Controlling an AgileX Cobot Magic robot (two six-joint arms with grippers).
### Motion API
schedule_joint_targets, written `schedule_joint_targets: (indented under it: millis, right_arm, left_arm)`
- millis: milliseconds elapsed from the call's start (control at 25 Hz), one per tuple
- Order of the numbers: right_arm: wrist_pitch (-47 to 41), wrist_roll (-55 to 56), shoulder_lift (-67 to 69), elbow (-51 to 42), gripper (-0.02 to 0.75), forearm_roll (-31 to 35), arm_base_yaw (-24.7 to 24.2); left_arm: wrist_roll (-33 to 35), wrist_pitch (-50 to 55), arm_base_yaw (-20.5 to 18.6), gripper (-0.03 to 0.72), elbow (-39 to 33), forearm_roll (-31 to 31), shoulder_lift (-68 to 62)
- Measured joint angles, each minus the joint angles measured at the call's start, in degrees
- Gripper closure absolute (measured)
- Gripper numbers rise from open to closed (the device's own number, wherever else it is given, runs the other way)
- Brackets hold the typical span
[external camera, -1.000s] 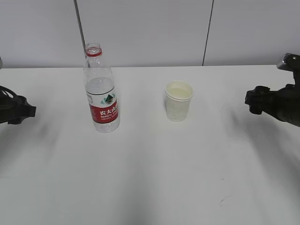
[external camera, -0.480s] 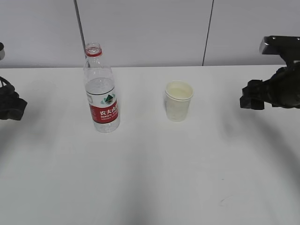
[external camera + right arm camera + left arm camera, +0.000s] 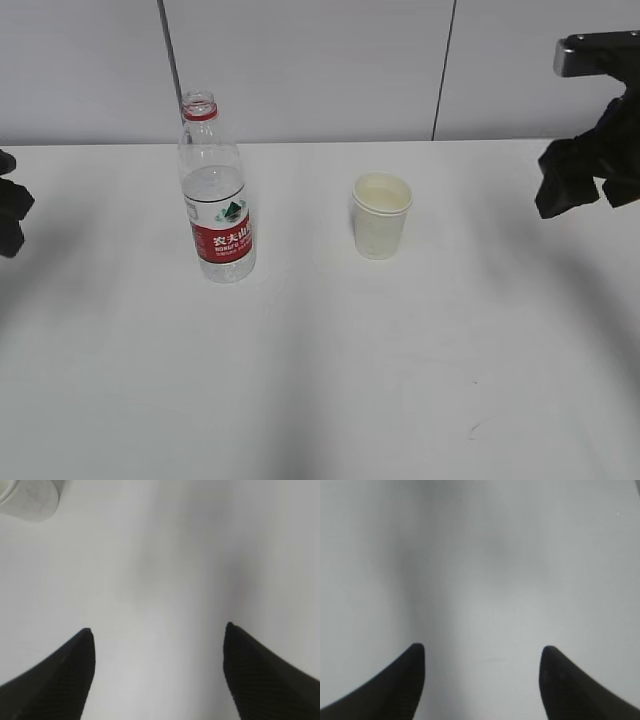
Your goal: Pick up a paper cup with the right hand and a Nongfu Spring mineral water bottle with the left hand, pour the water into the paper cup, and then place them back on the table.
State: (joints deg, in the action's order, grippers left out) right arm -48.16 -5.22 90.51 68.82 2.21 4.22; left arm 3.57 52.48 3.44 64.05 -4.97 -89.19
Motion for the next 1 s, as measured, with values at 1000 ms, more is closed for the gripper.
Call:
schedule_joint_targets:
  millis: [1000]
  right_arm:
    - [-14.23,-2.54,-6.32,2.65,0.148,5.44,0.0]
  left_arm:
    - [0.69,2.75,0.0,0.241,-14.27,7.05,17.51]
